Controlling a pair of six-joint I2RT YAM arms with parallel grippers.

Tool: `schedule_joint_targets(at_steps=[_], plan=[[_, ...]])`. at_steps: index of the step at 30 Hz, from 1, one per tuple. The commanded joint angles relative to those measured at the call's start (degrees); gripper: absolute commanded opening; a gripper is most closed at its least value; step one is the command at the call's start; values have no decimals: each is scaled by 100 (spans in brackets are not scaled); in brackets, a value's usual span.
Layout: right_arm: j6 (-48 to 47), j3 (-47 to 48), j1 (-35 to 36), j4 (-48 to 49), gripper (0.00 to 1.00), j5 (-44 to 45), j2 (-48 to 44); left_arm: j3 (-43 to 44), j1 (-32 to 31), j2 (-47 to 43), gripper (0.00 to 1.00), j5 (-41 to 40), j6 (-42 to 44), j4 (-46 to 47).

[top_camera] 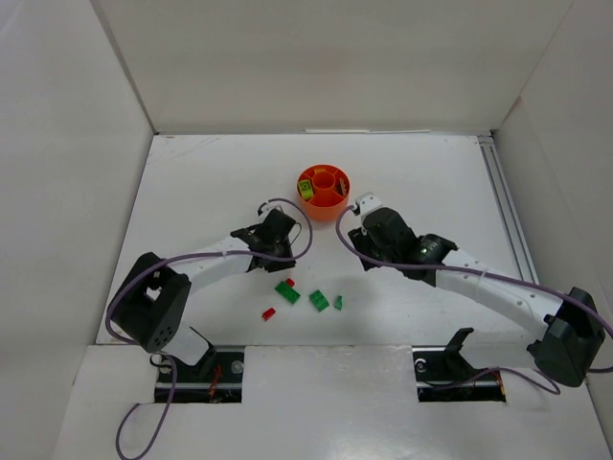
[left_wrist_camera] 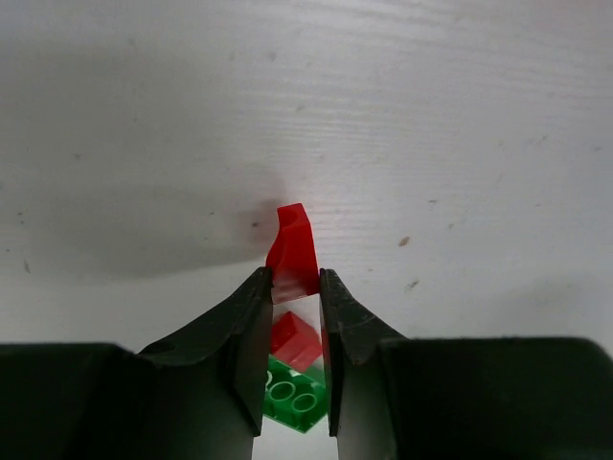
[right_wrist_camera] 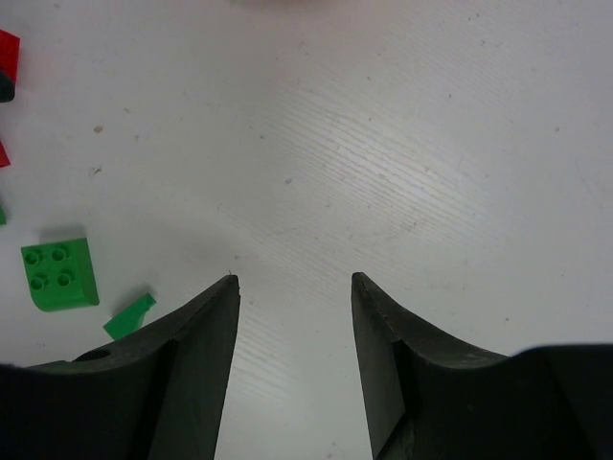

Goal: Sort the legos into containers by color

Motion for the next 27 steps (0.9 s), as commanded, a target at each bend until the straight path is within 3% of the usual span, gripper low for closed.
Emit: schedule_joint_targets(at_steps=[1,7,16,27], plan=[[66,7,-193,81,56,125,-159,628,-15,-168,0,-131,128,-17],[171,76,-966,81,56,-95,-28,1823,-15,-82,3,1,751,115],[-136,692,-1336,90,56,-157,218,4238,-15,1579,0,281,1279,-298],[-479,1062,-1740,195,56,-333,456,4988,-15,2002,0,335,1447,-483]])
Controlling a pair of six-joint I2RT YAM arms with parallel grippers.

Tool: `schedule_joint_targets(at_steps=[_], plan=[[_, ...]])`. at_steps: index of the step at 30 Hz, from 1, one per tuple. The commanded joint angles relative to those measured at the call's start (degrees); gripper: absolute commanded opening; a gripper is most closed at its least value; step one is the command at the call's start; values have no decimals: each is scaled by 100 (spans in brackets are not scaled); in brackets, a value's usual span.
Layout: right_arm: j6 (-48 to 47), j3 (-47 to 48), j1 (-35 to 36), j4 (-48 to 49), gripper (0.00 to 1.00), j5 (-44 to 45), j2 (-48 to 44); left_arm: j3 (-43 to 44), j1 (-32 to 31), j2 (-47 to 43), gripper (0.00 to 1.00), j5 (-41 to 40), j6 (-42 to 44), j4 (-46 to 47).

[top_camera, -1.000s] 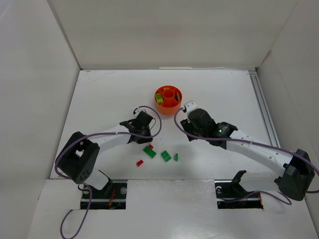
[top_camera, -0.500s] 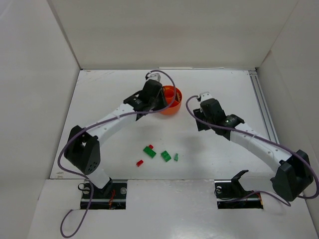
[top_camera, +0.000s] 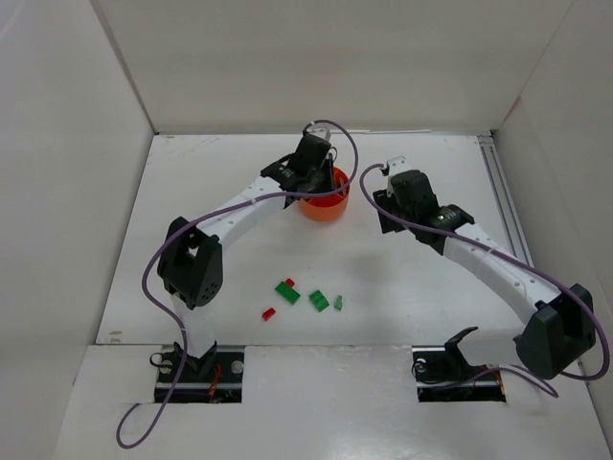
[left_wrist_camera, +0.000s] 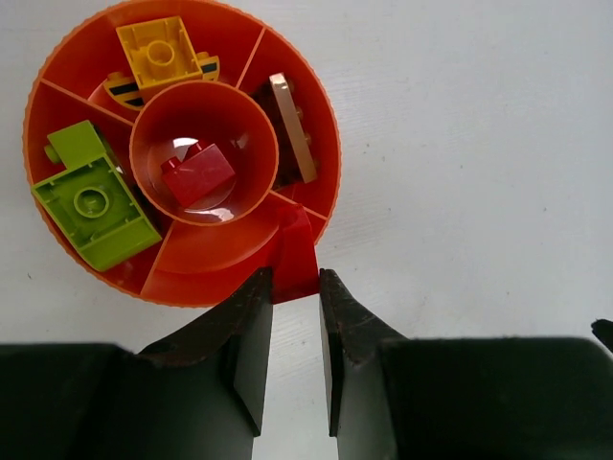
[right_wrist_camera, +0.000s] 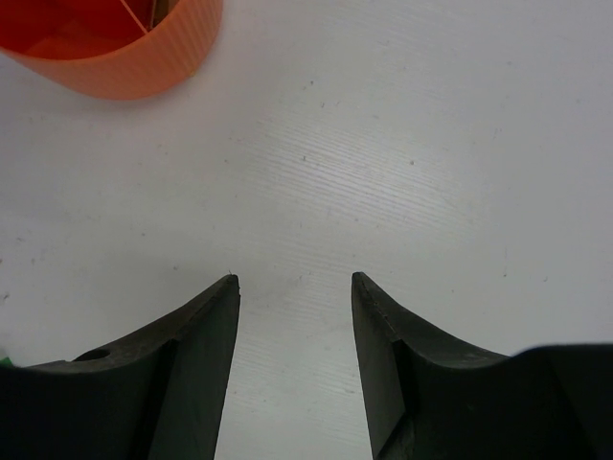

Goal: Sort the legos into containers by color

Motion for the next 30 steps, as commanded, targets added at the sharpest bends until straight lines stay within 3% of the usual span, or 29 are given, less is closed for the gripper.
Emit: schedule_joint_targets(at_steps=[1,30], plan=[[-151,220,-90,193,56,-114,47,355,-17,-55,0,35,144,-19],[-475,159,-363,491,56,-413,-6,636,36,-55,0,18,144,-230]])
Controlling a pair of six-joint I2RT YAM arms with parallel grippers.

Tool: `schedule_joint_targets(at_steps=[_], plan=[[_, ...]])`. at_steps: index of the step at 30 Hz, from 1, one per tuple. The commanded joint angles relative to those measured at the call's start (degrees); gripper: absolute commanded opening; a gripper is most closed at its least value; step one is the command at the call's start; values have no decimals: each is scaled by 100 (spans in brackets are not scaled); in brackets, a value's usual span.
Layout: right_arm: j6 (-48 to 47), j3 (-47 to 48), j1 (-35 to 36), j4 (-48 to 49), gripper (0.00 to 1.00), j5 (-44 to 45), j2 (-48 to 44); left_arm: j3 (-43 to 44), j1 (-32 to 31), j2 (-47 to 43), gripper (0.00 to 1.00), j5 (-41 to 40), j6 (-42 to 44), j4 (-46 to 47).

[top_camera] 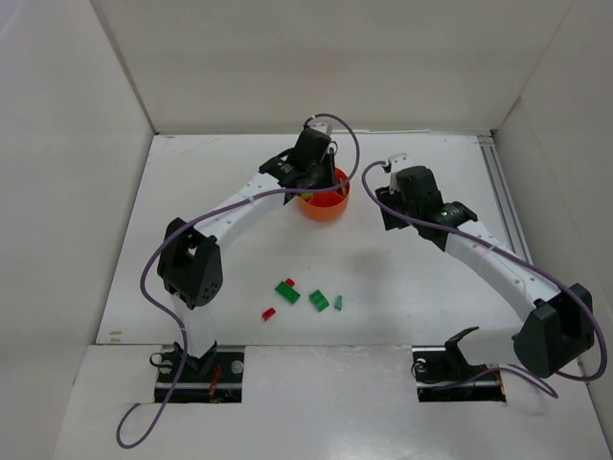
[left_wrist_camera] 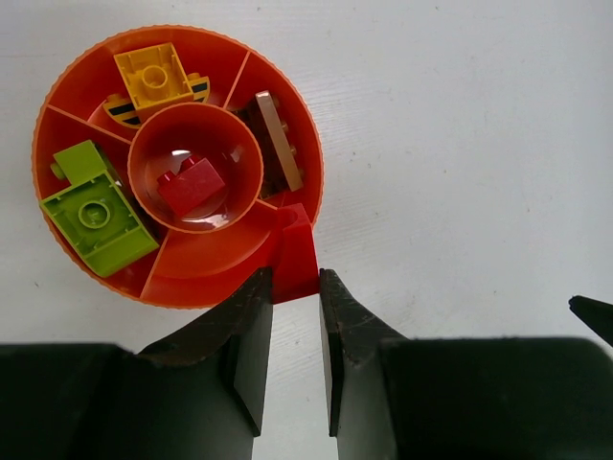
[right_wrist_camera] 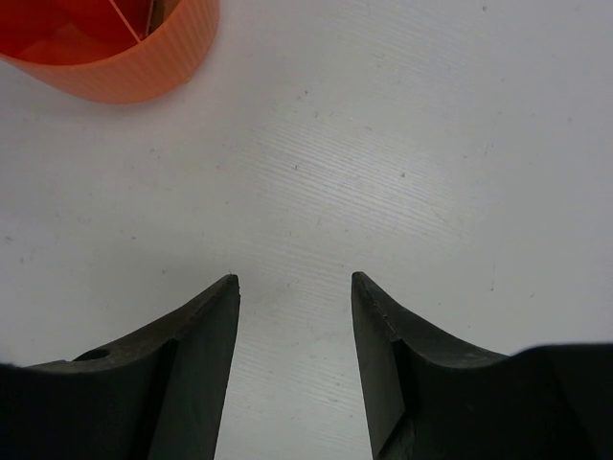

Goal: Sort the legos into containers by color

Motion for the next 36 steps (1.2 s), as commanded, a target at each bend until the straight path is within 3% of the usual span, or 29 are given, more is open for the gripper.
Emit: schedule_joint_targets(at_steps=[1,21,31,34,36], plan=[[-137,95,-142,516,56,-179,-82,269,25,-63,0,-100,37,-14],[-199,148,-248,516,56,-320,32,655,350,314,1,-276,151,-172],[-251,148,-301,516,56,-320,137,1086,403,772,7,-276,274,-269],[-251,148,-301,516,56,-320,138,1227,456,930,11,-276,274,-338],[-251,148,-301,516,56,-320,138,1289,456,991,21,-329,274,-339]])
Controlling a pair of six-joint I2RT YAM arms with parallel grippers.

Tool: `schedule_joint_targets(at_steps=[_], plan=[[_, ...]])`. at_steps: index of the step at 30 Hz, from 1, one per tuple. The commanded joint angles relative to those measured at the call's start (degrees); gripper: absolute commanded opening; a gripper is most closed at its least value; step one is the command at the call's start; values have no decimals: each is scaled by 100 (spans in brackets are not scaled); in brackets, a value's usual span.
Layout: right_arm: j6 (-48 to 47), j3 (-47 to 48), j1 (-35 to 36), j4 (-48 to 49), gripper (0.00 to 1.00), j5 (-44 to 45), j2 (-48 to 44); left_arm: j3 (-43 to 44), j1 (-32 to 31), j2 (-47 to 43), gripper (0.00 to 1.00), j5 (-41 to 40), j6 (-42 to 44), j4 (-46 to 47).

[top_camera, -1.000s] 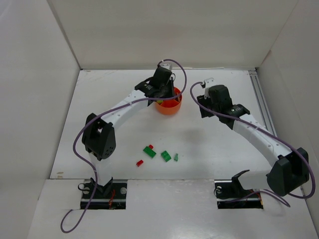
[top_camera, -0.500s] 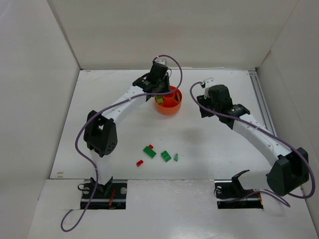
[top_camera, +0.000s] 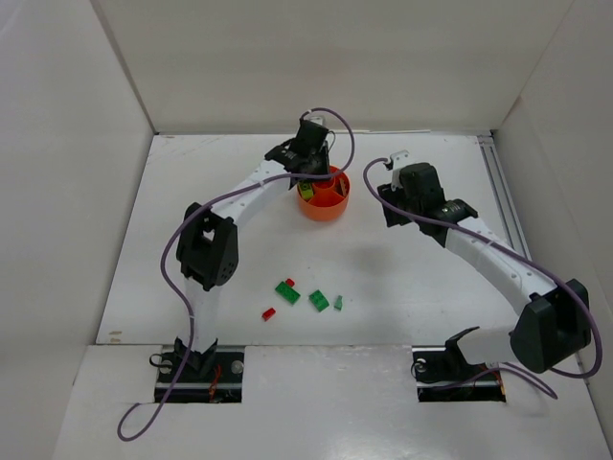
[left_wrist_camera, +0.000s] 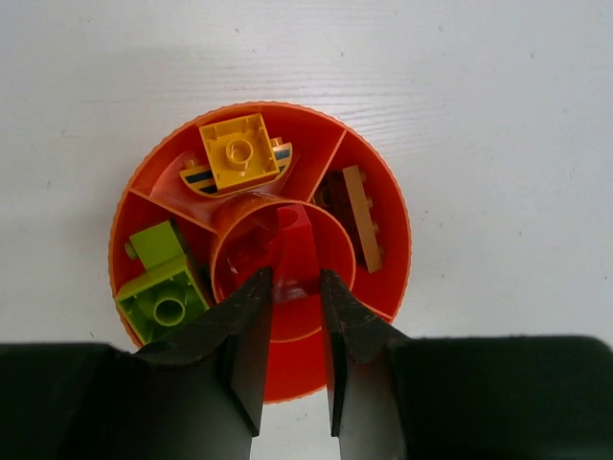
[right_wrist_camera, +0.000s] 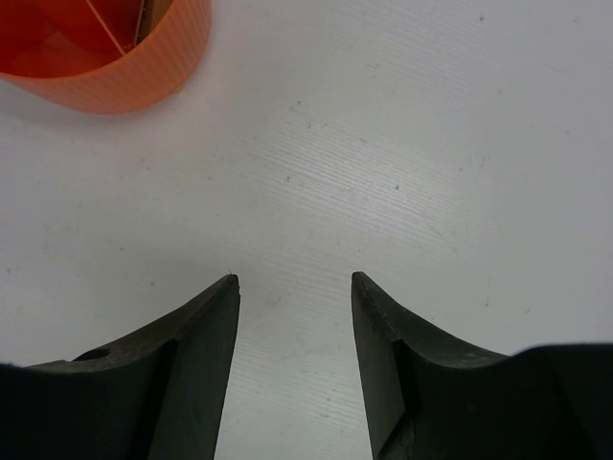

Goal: Sort the legos into containers by color

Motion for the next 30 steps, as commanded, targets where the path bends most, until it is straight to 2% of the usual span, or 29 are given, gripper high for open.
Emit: schedule_joint_targets(at_steps=[1,2,5,7,17,20,30], plan=[[-37,148,-38,276,56,-25,-7,320,43,-56,25,-106,77,-44],[-37,148,-38,276,56,-77,-7,320,43,-56,31,-106,77,-44],[-90,201,-38,276,56,-130,46,320,43,-56,39,-53,130,-44],[-90,201,-38,276,56,-191,46,320,43,-108,42,-53,130,-44],[-143,139,-38,223,56,-359,-7,-92,43,-670,44,105,130,158],[-90,86,102,223,56,-359,-112,-242,43,-828,47,184,183,264],[33,-203,489,223,56,-174,-332,-549,43,-1005,47,78,131,264]])
